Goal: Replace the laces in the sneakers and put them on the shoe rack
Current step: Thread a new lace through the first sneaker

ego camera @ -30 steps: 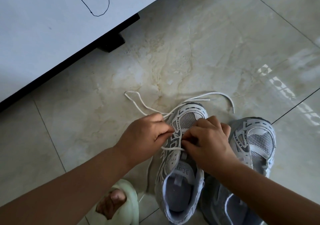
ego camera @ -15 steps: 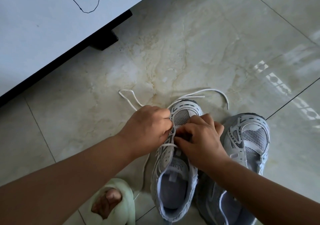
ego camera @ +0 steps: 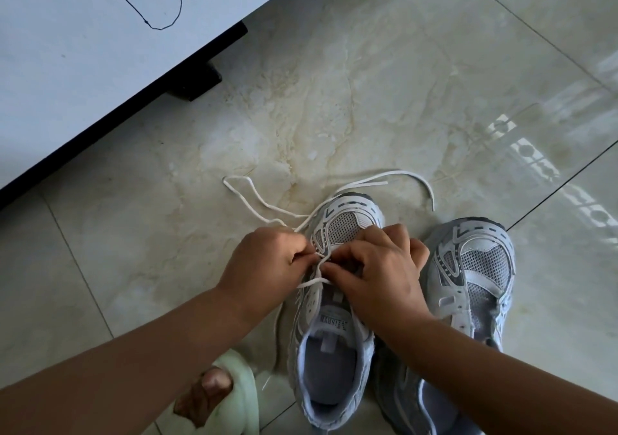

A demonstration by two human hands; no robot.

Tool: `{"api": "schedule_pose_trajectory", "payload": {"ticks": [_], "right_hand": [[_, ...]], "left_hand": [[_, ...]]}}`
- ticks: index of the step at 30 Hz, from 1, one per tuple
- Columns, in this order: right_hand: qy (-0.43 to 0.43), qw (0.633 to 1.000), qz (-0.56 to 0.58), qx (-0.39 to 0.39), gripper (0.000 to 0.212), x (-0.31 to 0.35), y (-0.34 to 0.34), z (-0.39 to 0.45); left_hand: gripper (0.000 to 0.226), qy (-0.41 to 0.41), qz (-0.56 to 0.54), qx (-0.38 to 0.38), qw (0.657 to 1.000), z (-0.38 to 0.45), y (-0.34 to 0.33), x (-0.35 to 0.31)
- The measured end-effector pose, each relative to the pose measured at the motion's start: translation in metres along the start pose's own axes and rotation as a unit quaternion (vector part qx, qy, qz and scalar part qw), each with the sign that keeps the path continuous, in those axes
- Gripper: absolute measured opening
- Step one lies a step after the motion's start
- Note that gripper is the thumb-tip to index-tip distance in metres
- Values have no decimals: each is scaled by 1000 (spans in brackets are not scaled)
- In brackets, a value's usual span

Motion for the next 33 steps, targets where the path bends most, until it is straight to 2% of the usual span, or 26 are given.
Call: {"api": "schedule_pose_trajectory", "payload": {"ticks": [3, 6, 10, 14, 17, 21, 23, 26, 30, 33], "right_hand": [[-10, 999, 2, 34, 22, 1, -3, 2], [-11, 999, 9, 46, 11, 0, -3, 4], [-5, 1000, 11, 29, 10, -2, -4, 7], [-11, 998, 57, 28, 21, -2, -2, 9], [-21, 997, 73, 15, 18, -8, 12, 8], [-8, 999, 23, 32, 13, -9, 15, 11], [29, 998, -12, 50, 7, -1, 8, 14], [60, 994, -68, 62, 13, 8, 2, 16], [75, 976, -191, 79, 16, 16, -7, 17], [95, 972, -202, 77, 28, 21, -11, 17]], "left_hand": [[25, -35, 11, 43, 998, -2, -6, -5], [42, -50, -2, 74, 996, -4, -9, -7], [56, 11, -9, 69, 997, -13, -10, -6], [43, 83, -26, 3, 996, -14, -10, -4], [35, 88, -39, -32, 995, -15, -8, -2], [30, 73, -38, -46, 996, -14, -8, -6], [33, 74, -33, -44, 996, -13, -7, -7], [41, 60, -18, -25, 998, -14, -9, -11], [28, 91, -21, -12, 996, -9, -10, -9], [23, 100, -10, -5, 995, -6, -10, -11]]}}
Point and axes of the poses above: each hand's wrist, its own z-axis towards the middle knuckle, its own y-axis out of the back of the hand, x = y × z, the point moved 8 cm from there along z, towards the middle knuckle, and after that the axes turned 1 degree about -z, right-handed, at the moved point
